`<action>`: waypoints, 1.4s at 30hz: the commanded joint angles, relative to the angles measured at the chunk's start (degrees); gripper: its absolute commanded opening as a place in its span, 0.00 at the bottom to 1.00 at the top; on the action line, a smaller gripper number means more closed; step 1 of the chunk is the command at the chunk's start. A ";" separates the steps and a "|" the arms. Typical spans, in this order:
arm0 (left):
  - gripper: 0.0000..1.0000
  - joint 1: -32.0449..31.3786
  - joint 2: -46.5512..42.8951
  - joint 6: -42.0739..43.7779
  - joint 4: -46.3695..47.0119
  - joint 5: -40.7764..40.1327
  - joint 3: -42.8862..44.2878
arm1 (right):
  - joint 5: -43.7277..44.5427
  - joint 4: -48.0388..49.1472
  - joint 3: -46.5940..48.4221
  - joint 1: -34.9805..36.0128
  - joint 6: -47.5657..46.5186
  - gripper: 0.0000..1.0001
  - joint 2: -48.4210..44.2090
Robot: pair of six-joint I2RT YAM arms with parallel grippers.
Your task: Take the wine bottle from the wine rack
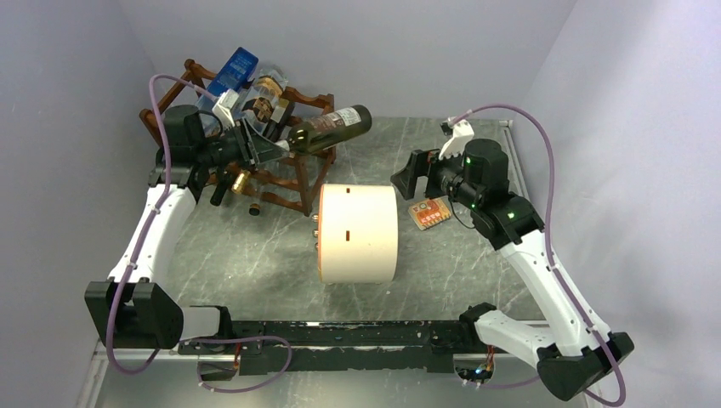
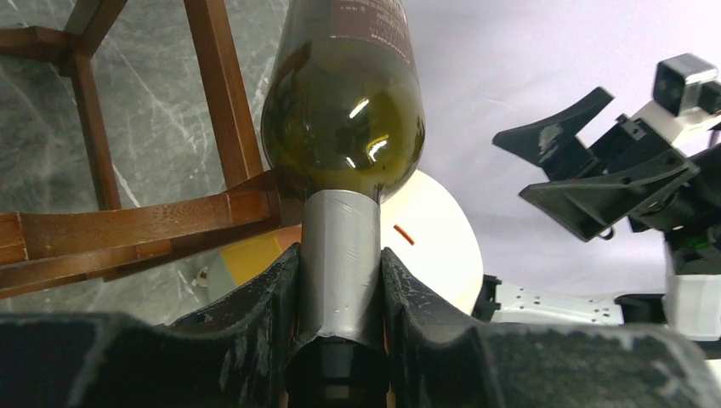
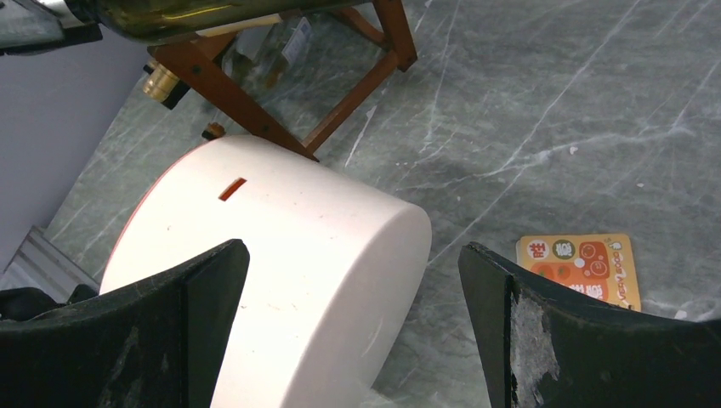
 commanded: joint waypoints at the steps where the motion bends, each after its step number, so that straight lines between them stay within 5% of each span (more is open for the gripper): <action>1: 0.07 0.32 -1.96 -7.36 5.81 1.01 0.77 | -3.11 0.93 2.69 -0.43 0.05 1.00 3.06; 14: 0.07 0.27 -2.24 -11.40 4.70 1.40 0.76 | 2.99 1.41 11.87 7.20 -4.07 1.00 14.01; 23: 0.07 0.28 -2.32 -11.79 4.92 1.59 -0.75 | -1.15 11.41 15.32 13.38 -37.72 0.97 20.80; 32: 0.07 0.27 -2.21 -11.83 4.75 2.08 -0.77 | -4.55 9.01 26.31 17.99 -67.27 1.00 30.69; 42: 0.07 0.35 -1.59 -10.82 2.94 2.75 0.94 | 0.46 5.69 35.66 22.05 -78.45 1.00 42.83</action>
